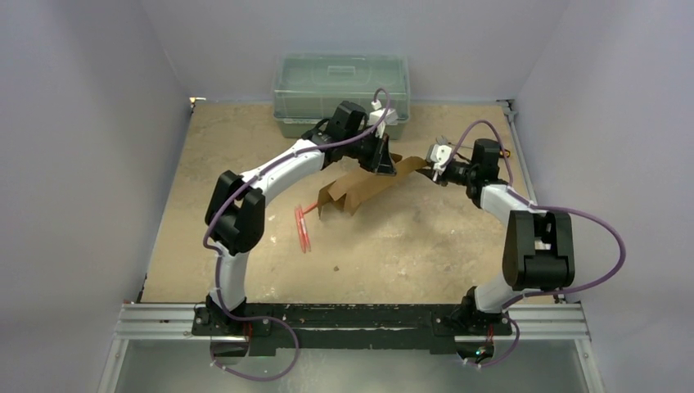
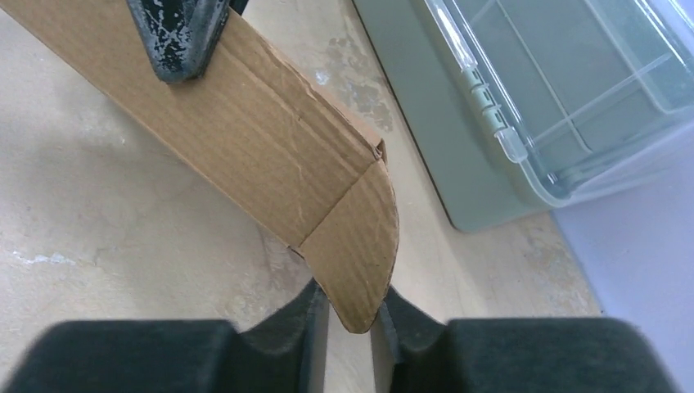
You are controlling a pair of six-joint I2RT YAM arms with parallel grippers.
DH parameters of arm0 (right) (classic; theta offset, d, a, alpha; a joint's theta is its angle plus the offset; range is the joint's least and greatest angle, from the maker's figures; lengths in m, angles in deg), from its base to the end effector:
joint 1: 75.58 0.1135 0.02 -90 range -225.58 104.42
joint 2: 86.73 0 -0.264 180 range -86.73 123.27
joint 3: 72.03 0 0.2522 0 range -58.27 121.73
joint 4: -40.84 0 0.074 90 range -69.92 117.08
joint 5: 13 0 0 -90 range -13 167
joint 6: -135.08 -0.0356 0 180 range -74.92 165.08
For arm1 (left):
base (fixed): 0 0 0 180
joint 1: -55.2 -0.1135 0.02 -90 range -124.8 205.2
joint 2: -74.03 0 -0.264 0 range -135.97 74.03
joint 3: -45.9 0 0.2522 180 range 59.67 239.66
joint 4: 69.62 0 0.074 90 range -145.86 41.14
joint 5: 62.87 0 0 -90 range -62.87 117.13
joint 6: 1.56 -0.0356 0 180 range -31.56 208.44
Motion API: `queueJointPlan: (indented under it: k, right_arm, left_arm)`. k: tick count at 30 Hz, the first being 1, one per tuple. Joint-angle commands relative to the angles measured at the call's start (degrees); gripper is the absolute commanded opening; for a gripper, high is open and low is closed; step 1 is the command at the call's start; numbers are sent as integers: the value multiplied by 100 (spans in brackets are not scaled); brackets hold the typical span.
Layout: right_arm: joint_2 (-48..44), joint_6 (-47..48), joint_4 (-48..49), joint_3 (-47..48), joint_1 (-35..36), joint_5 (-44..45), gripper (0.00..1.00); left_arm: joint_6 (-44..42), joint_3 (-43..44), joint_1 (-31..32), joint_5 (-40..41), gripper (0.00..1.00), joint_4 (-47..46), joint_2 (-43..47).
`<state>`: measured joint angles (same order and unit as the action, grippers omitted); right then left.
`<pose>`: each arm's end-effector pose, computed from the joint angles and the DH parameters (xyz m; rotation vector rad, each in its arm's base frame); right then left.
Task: Fold the paper box
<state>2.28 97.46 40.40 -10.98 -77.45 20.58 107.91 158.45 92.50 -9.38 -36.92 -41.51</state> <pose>0.3214 0.0192 0.2147 -1.2630 1.3550 0.3628 0.3603 -0.3011 0.2787 0.7415 2.2139 -1.2294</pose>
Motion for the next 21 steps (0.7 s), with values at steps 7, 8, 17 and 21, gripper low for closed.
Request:
queueJointPlan:
  k: [7,8,17,21]
  right_arm:
    - [-351,823,-917,213,20,-137,0]
    - [-424,846,-1020,218,20,-140,0]
    - [-1095,721,-2994,835,-147,356,0]
    - [-1337,575,-3651,951,-274,583,0]
  left_arm:
    - [187,295,-39,-297,0,-181,-134]
    - [208,306,-43,-288,0,-194,-120]
    - [587,338,8,-334,0,-465,-56]
    - [887,405,73,-382,0,-707,-180]
